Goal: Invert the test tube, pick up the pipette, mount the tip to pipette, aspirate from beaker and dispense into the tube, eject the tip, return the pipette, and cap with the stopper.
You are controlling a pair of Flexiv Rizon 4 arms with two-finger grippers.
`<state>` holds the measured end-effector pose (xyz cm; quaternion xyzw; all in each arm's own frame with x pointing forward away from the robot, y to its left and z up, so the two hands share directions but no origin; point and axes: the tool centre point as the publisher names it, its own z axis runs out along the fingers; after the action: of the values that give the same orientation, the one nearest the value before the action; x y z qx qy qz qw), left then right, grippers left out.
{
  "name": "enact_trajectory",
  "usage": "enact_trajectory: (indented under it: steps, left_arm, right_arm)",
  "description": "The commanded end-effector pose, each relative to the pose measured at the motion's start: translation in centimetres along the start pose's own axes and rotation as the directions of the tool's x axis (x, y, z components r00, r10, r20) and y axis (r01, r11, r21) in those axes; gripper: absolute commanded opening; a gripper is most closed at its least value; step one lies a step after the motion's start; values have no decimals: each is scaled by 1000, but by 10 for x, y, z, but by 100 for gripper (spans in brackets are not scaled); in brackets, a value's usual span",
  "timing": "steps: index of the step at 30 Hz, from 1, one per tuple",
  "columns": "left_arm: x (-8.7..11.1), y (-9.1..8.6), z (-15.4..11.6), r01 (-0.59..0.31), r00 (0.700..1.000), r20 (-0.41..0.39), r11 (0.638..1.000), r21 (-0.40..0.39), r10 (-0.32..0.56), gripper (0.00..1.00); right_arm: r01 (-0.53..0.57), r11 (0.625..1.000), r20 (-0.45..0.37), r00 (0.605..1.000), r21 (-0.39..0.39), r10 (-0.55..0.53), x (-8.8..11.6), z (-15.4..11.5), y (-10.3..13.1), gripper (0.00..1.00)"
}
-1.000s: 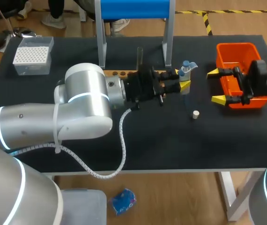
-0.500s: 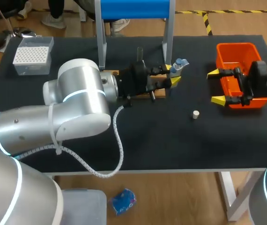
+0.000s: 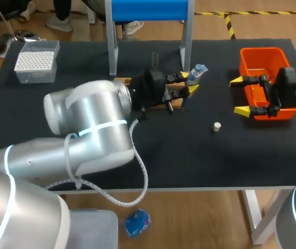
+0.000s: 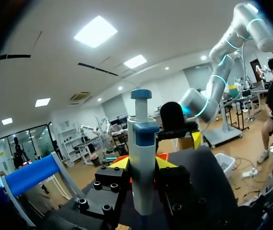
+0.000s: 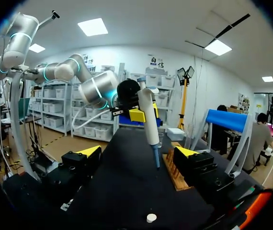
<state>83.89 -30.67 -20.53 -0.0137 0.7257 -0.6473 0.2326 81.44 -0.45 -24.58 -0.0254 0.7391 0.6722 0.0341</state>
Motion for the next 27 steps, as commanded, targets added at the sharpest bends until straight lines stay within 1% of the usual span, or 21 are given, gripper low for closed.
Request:
enact_trajectory:
  steps: [1,2,3,4,5,6,7,8,10,14,16,18,19,20,21,22,23,24,25,26,27]
  left_arm:
    - [3,-2,5,1,991,132,1000,-6,-1,0]
    - [-4,1,2,-98,987,120,992,-78,107,0]
    - [-10,4,-2,-180,974,109,972,-152,198,0]
    - [-17,6,-8,-202,967,123,964,-175,225,0]
    - [-28,6,-17,-186,959,183,968,-166,216,0]
    - [-34,5,-23,-224,945,192,952,-209,265,0]
    - [-39,4,-28,-237,937,207,947,-217,282,0]
    - [-42,2,-33,-233,932,230,950,-210,280,0]
    - [-50,1,-44,-238,919,257,941,-240,298,0]
    - [-65,-4,-63,-221,898,323,941,-256,298,0]
    - [-72,-6,-71,-200,890,360,949,-245,280,0]
    - [-77,-10,-77,-154,887,406,969,-194,222,0]
    - [-80,-11,-79,-110,882,441,983,-146,164,0]
    - [-81,-13,-80,-99,886,443,988,-115,140,0]
    - [-81,-14,-80,-71,888,449,995,-73,96,0]
    - [-82,-14,-80,-45,886,460,998,-51,63,0]
    - [-82,-14,-80,-51,886,458,997,-54,70,0]
    - [-82,-14,-80,-49,888,456,998,-39,61,0]
    - [-83,-13,-80,-28,883,468,999,-24,35,0]
    - [-84,-10,-82,-25,884,466,999,-32,37,0]
    - [-85,-8,-83,-26,885,462,998,-60,51,0]
  right_arm:
    - [1,1000,1,1000,1,-1,1,0,0,100]
    - [1,1000,1,1000,1,-1,1,0,0,100]
    - [1,1000,1,1000,1,-1,1,0,0,100]
    - [1,1000,1,1000,1,-1,1,0,0,100]
    - [1,1000,1,1000,1,-1,1,0,0,100]
    - [1,1000,1,1000,1,-1,1,0,0,100]
    - [1,1000,1,1000,1,-1,1,0,0,100]
    - [1,1000,1,1000,1,-1,1,0,0,100]
    - [1,1000,1,1000,1,-1,1,0,0,100]
    - [1,1000,1,1000,1,-1,1,0,0,100]
    - [1,1000,1,1000,1,-1,1,0,0,100]
    - [1,1000,1,1000,1,-1,1,0,0,100]
    - [1,1000,1,1000,1,-1,1,0,0,100]
    - [1,1000,1,1000,1,-1,1,0,0,100]
    - [1,1000,1,1000,1,-1,1,0,0,100]
    - [1,1000,1,1000,1,-1,1,0,0,100]
    - [1,1000,1,1000,1,-1,1,0,0,100]
    - [1,1000,1,1000,1,-1,1,0,0,100]
    - [1,1000,1,1000,1,-1,1,0,0,100]
    - [1,1000,1,1000,1,-1,1,0,0,100]
    - [1,1000,1,1000,1,-1,1,0,0,100]
